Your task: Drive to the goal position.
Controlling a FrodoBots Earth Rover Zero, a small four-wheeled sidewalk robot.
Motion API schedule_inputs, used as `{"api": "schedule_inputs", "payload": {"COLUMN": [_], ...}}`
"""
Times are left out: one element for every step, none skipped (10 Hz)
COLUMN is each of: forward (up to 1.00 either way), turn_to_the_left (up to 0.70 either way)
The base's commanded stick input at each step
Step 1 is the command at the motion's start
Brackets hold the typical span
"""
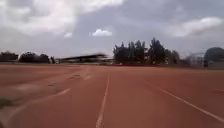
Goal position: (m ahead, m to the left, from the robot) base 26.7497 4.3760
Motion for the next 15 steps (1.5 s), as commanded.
{"api": "schedule_inputs", "payload": {"forward": [0.45, 0.45, 0.45, 0.45, 0.45, 0.45, 0.45, 0.45, 0.45, 0.45, 0.45, 0.45, 0.45, 0.45, 0.45], "turn_to_the_left": [0.0, 0.0, 0.0, 0.0, 0.0, 0.0, 0.0, 0.0, 0.0, 0.0, 0.0, 0.0, 0.0, 0.0, 0.0]}}
